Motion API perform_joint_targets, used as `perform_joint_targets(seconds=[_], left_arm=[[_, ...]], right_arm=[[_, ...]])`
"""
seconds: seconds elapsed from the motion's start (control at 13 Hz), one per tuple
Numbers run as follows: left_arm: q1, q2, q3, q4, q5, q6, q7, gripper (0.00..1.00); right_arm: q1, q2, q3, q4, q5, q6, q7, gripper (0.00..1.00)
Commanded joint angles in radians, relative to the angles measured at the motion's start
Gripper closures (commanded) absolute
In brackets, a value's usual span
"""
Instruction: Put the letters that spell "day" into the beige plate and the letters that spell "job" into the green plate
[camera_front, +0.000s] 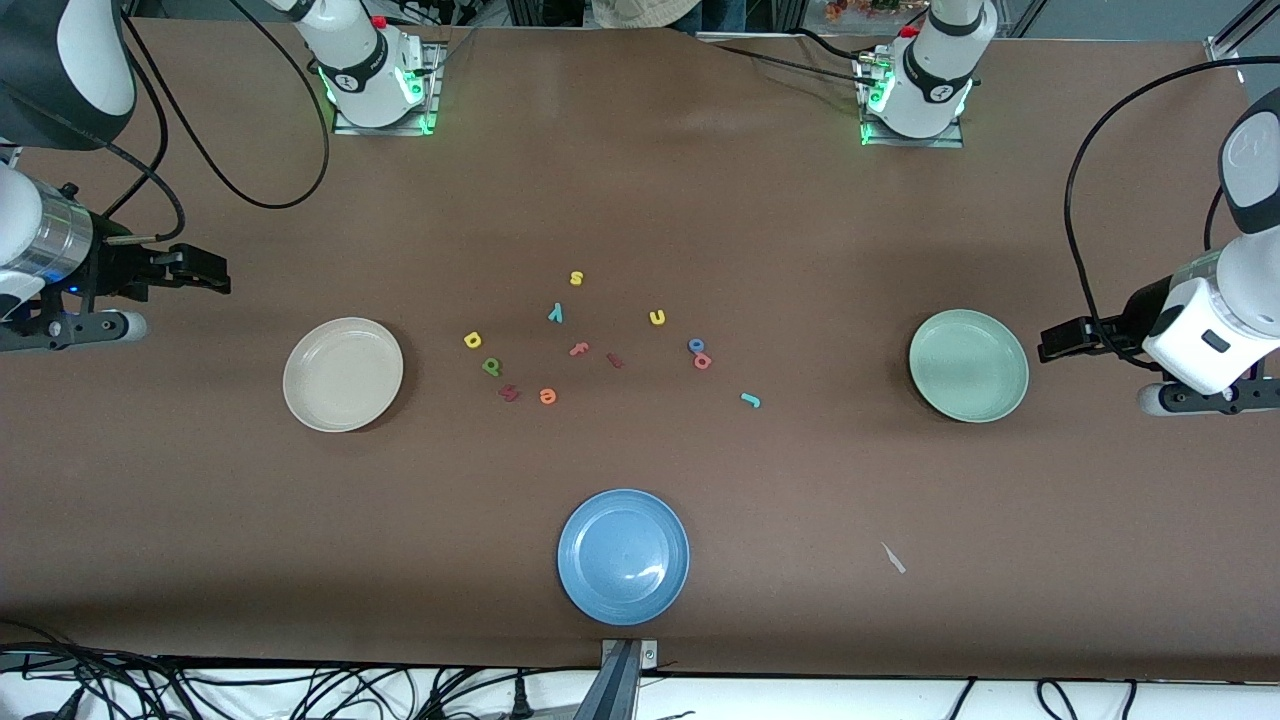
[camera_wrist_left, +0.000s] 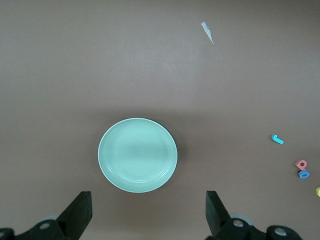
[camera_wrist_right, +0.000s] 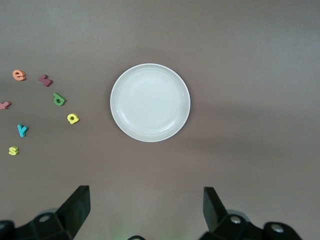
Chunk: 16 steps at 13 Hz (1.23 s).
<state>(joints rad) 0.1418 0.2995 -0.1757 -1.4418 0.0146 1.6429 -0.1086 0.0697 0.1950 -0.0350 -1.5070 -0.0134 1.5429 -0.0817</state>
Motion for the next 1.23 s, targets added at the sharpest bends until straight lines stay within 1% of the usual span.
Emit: perform_joint_targets(seconds=[0.0, 0.92, 1.15], left_arm=[[0.007, -0.002, -0.008, -0.008, 0.013, 0.006, 0.006, 0.00], [0.009, -0.006, -0.010, -0.008, 0.028, 0.003, 0.009, 0.00], [0.010, -0.006, -0.010, -0.008, 0.028, 0.003, 0.009, 0.00]], right_arm=[[-0.001, -0.017, 0.004, -0.025, -0.008, -0.006, 0.011, 0.00], [0.004, -0.011, 0.007, -0.007, -0.005, 0.003, 0.010, 0.00], [0.004, -0.005, 0.007, 0.018, -0.008, 0.003, 0.007, 0.00]])
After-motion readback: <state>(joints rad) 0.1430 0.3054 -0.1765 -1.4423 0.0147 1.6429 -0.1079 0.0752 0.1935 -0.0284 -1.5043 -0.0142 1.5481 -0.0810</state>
